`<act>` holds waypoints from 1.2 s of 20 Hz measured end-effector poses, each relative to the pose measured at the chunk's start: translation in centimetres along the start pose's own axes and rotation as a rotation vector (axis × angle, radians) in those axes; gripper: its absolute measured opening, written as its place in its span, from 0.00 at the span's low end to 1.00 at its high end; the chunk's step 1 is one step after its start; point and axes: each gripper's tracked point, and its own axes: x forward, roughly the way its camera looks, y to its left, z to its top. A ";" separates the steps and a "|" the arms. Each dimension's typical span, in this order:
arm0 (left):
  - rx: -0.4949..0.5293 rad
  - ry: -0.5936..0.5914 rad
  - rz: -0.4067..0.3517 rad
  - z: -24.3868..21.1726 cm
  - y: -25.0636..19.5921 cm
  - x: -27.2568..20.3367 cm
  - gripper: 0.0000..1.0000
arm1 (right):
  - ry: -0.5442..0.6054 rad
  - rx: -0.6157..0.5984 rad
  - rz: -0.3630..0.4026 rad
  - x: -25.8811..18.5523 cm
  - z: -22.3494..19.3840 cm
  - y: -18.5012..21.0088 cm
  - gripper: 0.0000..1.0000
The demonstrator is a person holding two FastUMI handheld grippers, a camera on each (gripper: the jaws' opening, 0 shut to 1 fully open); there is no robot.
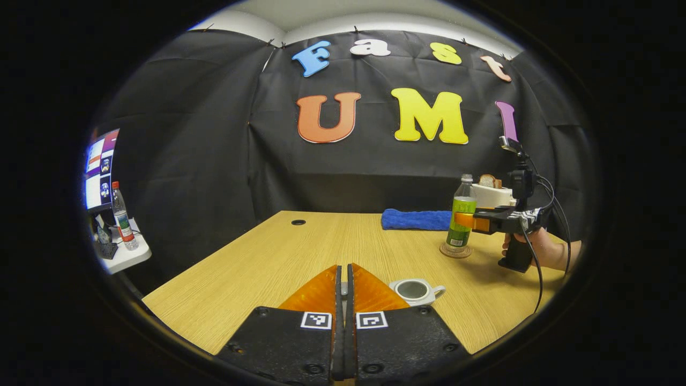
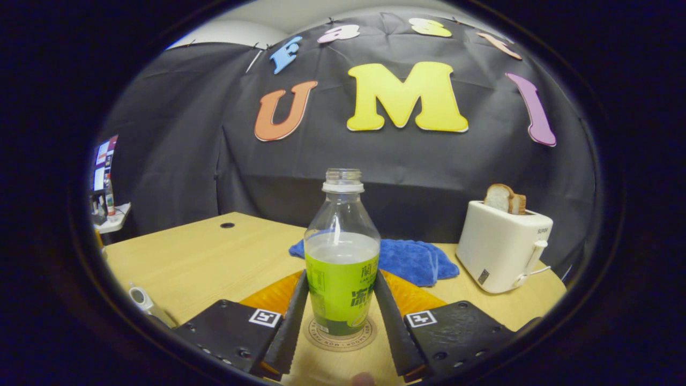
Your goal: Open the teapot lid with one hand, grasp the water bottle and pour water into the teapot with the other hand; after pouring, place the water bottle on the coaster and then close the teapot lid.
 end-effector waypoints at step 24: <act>0.030 -0.031 -0.081 -1.5 -8.7 5.3 0.02 | -0.137 -0.017 -0.066 -20.0 0.0 -5.4 0.95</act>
